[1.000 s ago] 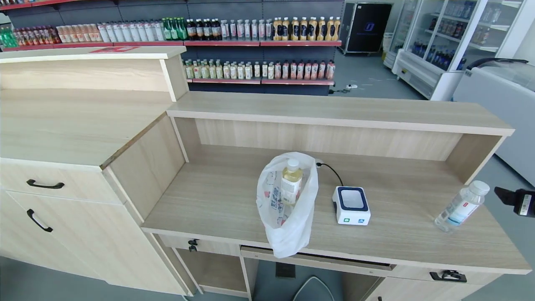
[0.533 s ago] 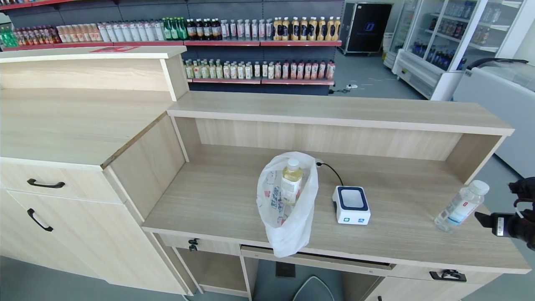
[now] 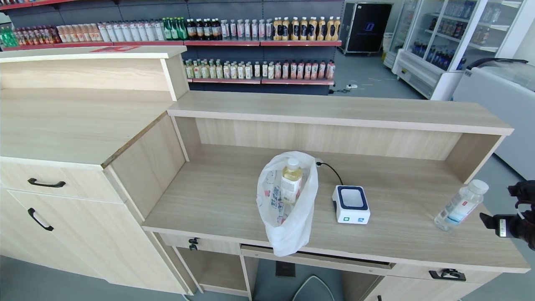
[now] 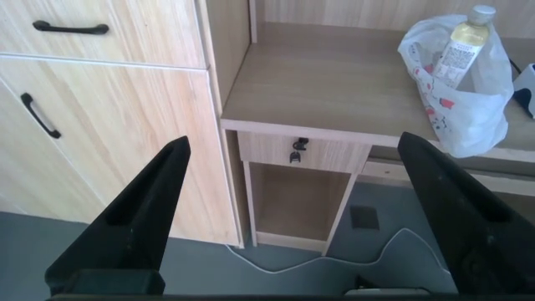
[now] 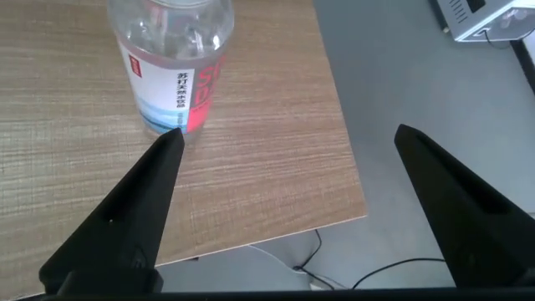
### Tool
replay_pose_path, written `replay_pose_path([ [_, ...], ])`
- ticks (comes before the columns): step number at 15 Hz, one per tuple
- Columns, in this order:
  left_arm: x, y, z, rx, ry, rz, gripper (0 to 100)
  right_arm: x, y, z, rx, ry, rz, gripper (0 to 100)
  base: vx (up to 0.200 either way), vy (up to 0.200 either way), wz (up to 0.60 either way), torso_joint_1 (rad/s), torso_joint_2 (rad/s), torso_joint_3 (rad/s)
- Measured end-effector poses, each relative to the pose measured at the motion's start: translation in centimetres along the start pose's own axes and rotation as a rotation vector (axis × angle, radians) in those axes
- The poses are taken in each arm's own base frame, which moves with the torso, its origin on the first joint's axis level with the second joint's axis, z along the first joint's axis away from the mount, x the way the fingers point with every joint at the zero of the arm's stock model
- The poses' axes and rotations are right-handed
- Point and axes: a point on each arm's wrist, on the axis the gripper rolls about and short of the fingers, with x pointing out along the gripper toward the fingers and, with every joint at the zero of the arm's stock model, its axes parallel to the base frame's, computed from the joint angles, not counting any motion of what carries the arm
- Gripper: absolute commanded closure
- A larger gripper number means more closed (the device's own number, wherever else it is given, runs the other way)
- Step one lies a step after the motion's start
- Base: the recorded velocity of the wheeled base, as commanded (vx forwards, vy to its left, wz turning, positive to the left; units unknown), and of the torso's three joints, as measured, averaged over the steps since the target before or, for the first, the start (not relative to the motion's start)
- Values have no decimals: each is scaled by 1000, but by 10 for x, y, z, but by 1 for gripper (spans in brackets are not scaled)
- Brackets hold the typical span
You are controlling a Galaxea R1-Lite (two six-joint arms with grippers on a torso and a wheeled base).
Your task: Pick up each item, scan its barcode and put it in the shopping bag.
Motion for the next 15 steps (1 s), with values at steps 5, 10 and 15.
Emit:
replay_pose_path([
  [5,0,0,0,0,0,0,0,18,4,-12,5,-55,22,0,0,0,0,0,0,0],
  [10,0,0,0,0,0,0,0,29,14,-20,34,-85,108,0,0,0,0,0,0,0],
  [15,0,0,0,0,0,0,0,44,24,-22,71,-109,170,0,0,0,0,0,0,0],
])
